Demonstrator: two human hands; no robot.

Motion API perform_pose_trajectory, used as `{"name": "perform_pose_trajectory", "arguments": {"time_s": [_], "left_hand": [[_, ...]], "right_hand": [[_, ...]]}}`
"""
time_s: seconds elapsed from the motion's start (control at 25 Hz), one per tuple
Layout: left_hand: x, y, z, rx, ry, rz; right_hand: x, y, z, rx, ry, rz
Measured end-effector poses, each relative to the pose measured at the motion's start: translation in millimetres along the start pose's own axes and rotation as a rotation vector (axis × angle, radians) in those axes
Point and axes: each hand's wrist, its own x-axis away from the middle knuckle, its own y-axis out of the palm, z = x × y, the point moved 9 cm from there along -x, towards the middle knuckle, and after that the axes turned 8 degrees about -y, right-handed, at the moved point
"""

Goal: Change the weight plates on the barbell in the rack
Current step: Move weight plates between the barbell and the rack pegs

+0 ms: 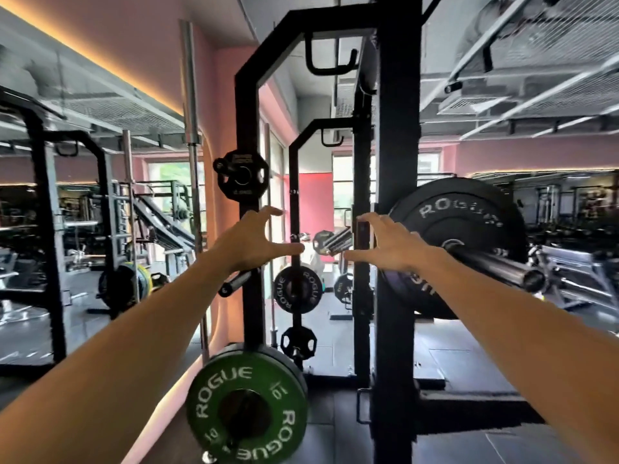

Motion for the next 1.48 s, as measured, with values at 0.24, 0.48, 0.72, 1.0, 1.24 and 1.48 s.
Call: {"name": "perform_pose_trajectory", "arguments": {"time_s": [0.24,0.48,0.72,1.0,1.24,1.48], "left_hand": [[-2.7,47.1,94.0,0.041,0.041,-0.037],[-25.9,132.6,200.6,0.069,0.061,-0.053],[-57.2,199.0,258.1,0.090,0.003,-0.026],[-117.8,238.4,264.3,0.021,-0.063,0.054],[-207.4,290.6,230.7,0.037,-0.135,0.091],[-294.6,322.6,207.7,0.024,-0.165,0.119]], "right_hand": [[56.1,-63.2,102.6,0.052,0.094,0.053],[101.1,-114.7,241.0,0.148,0.178,0.014],[118.1,-134.3,359.1,0.103,0.204,-0.029],[74.5,-118.5,439.5,0.021,0.244,-0.002],[-1.3,-70.1,510.1,-0.024,0.279,0.022],[-86.6,-33.1,561.8,-0.095,0.306,0.083]]}}
